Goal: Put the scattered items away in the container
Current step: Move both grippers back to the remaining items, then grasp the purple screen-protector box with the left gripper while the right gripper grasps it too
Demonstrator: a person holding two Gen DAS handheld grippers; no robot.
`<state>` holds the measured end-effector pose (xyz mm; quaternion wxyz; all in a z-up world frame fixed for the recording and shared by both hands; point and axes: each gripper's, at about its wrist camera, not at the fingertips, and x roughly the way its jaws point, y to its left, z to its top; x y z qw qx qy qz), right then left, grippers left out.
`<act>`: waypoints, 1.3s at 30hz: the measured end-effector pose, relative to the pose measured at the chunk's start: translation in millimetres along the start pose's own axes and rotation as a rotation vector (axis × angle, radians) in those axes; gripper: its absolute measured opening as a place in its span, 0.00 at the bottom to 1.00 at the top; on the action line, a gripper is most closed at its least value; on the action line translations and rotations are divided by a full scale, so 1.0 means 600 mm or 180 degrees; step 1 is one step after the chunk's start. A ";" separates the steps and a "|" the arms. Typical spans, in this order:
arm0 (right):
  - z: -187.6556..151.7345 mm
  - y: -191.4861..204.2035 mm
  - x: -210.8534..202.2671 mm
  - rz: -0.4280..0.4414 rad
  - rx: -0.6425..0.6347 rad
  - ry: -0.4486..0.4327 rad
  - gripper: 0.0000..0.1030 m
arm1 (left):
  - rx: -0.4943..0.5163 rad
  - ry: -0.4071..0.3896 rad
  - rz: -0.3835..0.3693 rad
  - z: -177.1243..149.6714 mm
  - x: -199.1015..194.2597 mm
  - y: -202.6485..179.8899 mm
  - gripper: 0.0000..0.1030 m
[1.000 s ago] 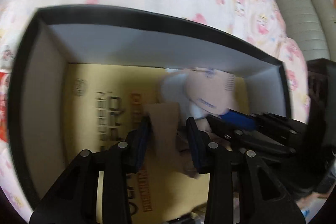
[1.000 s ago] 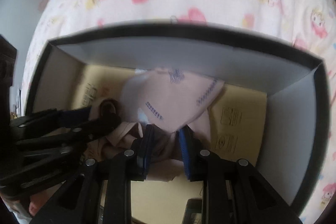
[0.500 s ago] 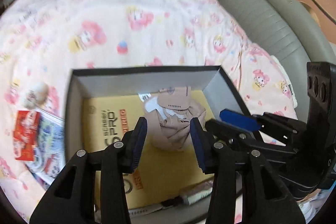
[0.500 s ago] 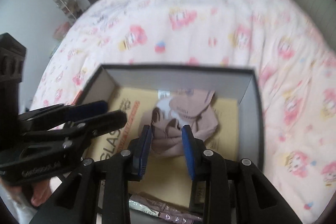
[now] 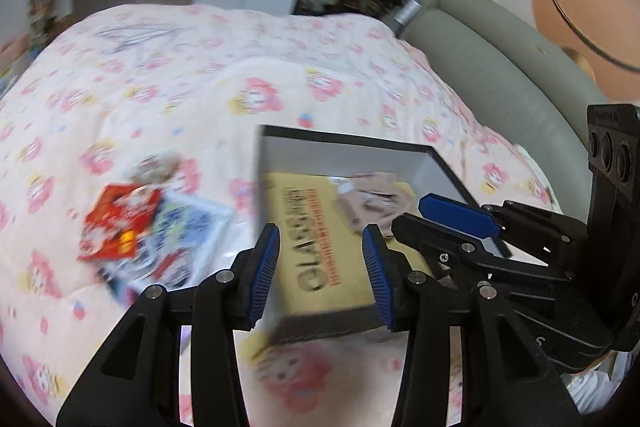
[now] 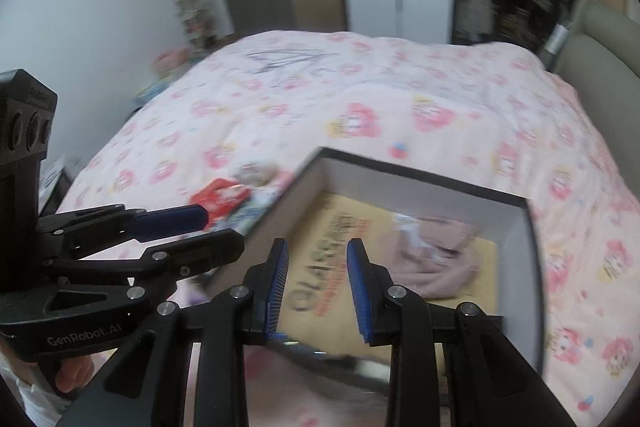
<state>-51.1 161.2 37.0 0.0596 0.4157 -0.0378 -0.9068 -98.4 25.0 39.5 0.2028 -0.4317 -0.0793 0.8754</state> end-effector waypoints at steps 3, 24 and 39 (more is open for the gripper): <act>-0.012 0.075 -0.004 0.0206 -0.0145 0.0086 0.26 | -0.0232 -0.0064 0.0185 -0.025 -0.023 0.060 0.42; -0.159 0.378 0.140 0.0266 -0.0853 0.0973 0.28 | -0.2369 0.0472 0.0040 -0.272 0.164 0.389 0.40; -0.224 0.378 0.169 0.0272 -0.0709 0.1265 0.28 | -0.2792 0.0103 -0.0662 -0.301 0.181 0.429 0.30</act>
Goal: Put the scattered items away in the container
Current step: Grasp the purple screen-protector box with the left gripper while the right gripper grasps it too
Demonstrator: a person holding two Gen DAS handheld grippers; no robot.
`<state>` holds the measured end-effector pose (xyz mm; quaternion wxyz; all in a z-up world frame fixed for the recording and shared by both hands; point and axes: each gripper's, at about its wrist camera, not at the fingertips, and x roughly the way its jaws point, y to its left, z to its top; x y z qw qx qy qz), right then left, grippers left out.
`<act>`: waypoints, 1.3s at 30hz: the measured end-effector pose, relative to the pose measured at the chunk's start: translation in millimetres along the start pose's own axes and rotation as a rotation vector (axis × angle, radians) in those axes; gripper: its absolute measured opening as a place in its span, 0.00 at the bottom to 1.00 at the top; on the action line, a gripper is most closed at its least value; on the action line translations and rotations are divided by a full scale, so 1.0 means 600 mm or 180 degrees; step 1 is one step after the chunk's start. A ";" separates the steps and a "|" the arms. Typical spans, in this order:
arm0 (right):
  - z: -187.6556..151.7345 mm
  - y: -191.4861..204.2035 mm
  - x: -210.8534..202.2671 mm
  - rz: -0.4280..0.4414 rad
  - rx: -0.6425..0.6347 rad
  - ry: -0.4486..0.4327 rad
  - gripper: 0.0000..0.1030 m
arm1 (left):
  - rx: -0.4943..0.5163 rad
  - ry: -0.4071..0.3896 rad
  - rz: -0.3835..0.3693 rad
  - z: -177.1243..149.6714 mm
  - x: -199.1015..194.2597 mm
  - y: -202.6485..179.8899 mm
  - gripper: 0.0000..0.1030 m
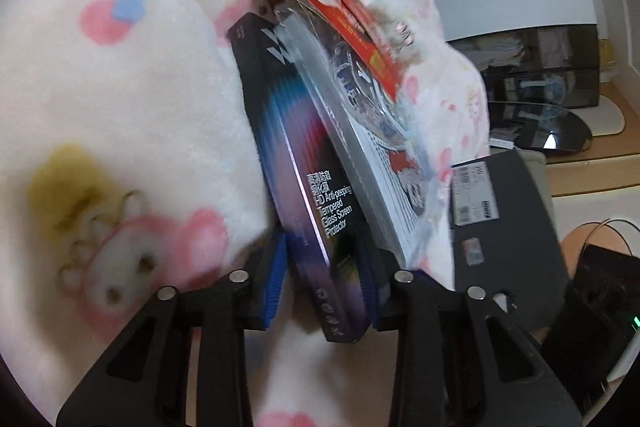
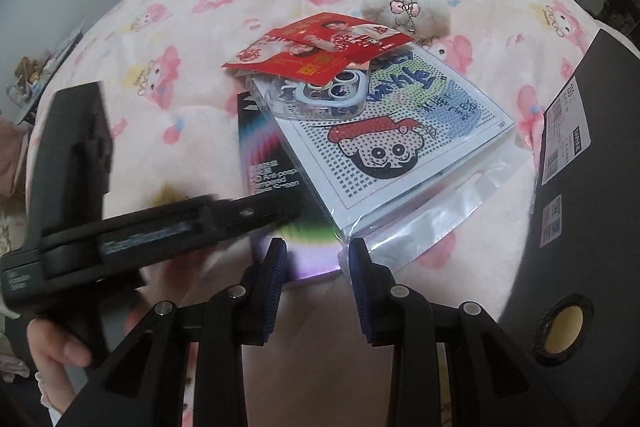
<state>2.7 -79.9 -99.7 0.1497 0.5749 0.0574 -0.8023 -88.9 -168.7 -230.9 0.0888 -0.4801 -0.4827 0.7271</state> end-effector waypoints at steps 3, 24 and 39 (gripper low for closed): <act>0.001 -0.004 -0.007 0.0192 0.0086 0.0041 0.28 | 0.0107 -0.0057 0.0140 -0.017 -0.059 0.006 0.29; 0.000 0.024 0.117 0.1236 -0.0006 0.0672 0.48 | 0.0241 -0.0292 0.0929 -0.036 -0.117 0.045 0.44; -0.022 -0.123 -0.214 0.1345 0.0332 -0.0893 0.40 | 0.1705 -0.0661 0.0389 -0.075 -0.241 -0.293 0.43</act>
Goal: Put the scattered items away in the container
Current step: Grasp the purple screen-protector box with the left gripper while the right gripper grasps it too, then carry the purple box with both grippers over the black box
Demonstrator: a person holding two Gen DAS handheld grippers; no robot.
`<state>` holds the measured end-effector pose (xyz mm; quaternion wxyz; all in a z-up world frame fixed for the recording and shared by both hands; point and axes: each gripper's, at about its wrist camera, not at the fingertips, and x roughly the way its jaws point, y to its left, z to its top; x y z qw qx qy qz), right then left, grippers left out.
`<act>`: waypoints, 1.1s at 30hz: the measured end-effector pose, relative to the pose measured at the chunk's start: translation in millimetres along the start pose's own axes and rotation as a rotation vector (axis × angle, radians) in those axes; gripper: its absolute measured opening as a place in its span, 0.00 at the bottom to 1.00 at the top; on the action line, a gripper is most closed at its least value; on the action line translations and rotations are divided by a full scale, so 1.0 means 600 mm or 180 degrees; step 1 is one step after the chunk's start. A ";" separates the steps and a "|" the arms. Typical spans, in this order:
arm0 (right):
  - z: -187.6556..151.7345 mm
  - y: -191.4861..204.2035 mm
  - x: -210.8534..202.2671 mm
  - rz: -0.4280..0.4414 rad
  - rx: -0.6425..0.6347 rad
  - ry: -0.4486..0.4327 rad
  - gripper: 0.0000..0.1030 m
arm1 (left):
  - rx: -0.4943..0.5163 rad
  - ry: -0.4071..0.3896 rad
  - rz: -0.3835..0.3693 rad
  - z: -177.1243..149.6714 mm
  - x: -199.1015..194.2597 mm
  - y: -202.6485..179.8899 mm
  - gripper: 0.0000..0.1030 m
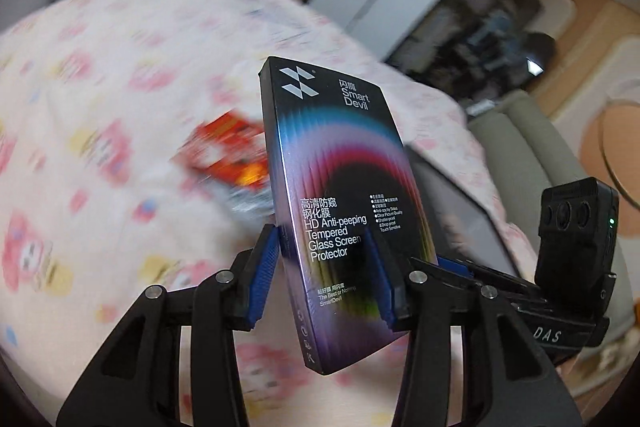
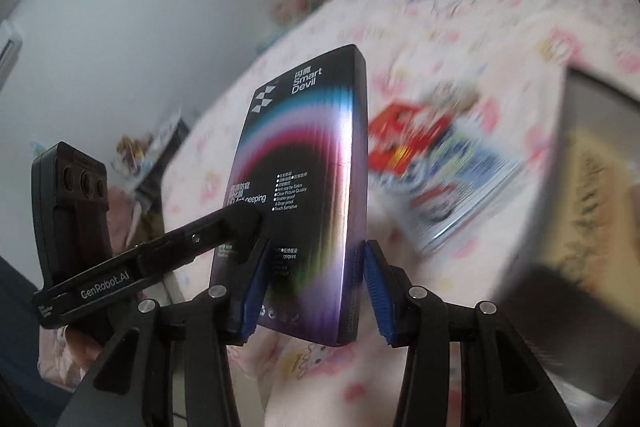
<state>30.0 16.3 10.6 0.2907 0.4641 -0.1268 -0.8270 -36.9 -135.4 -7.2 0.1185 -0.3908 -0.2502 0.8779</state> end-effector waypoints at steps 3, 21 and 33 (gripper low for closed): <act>0.026 -0.030 -0.069 -0.0127 0.0062 -0.0245 0.40 | 0.0198 0.0126 -0.0244 0.026 0.022 -0.065 0.43; 0.032 -0.367 -0.149 -0.0689 0.1136 0.0447 0.41 | 0.1171 0.1824 -0.0069 0.002 0.353 -0.345 0.43; 0.090 -0.395 -0.131 -0.1086 0.0817 0.0414 0.42 | 0.1270 0.1997 -0.0013 0.001 0.384 -0.347 0.42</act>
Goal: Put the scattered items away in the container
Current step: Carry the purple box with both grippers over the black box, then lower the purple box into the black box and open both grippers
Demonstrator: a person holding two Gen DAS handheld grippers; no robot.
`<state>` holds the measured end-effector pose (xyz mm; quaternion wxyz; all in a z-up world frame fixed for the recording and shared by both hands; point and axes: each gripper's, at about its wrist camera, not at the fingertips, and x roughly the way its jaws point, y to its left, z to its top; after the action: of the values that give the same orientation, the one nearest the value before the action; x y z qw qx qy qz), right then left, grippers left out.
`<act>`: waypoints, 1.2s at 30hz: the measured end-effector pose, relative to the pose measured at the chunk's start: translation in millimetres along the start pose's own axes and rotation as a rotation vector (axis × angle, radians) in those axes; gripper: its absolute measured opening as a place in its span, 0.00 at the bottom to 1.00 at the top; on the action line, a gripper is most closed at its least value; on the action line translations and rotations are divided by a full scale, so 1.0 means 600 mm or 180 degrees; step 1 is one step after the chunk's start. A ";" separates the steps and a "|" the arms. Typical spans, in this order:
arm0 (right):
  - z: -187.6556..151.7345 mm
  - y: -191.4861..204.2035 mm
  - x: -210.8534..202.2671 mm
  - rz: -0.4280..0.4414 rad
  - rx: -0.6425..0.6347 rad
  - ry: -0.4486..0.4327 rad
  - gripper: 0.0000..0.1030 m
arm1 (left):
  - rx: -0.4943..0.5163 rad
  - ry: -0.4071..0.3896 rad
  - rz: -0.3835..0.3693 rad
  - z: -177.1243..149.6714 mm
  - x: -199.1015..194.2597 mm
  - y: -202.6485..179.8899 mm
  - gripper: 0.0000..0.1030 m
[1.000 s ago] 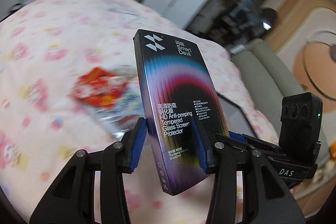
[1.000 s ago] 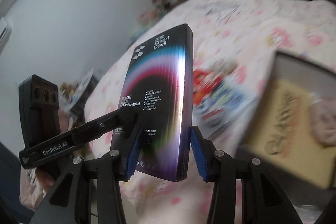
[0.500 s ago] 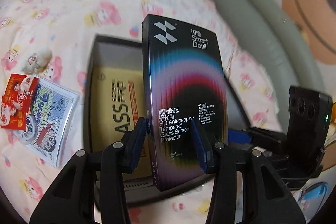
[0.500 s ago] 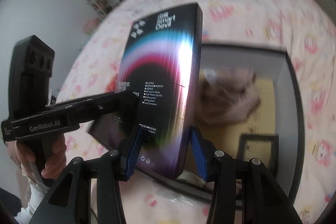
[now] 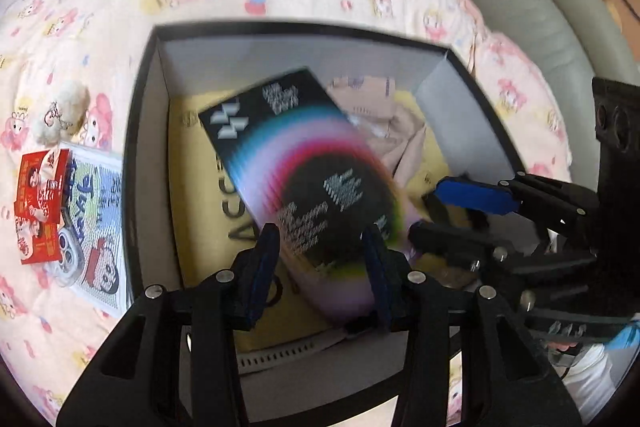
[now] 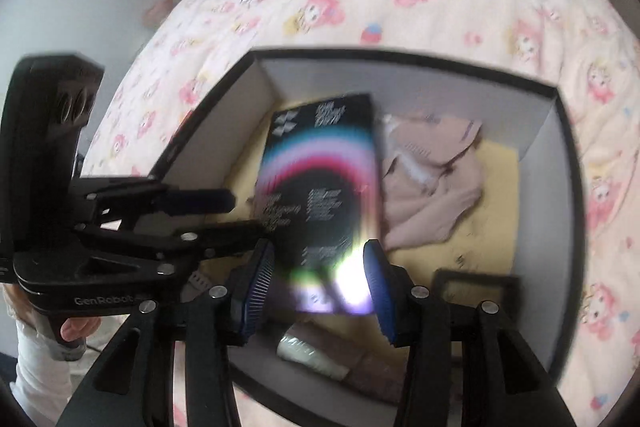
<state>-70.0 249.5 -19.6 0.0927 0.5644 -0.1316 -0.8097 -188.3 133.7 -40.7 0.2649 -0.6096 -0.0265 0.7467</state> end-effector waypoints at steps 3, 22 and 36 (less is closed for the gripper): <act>0.021 -0.021 -0.018 -0.0322 0.0058 -0.0232 0.42 | 0.0075 -0.0083 0.0004 0.015 0.000 -0.018 0.42; -0.008 -0.103 -0.062 -0.0685 0.0164 -0.0424 0.36 | 0.0865 0.0636 0.0397 0.083 0.124 -0.144 0.34; 0.004 -0.019 0.052 -0.0453 -0.0370 0.0370 0.36 | 0.0284 0.0270 0.0478 0.043 0.029 -0.034 0.36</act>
<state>-83.0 251.4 -50.2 0.0750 0.6120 -0.0385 -0.7863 -206.9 165.9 -42.2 0.2360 -0.6285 0.0639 0.7384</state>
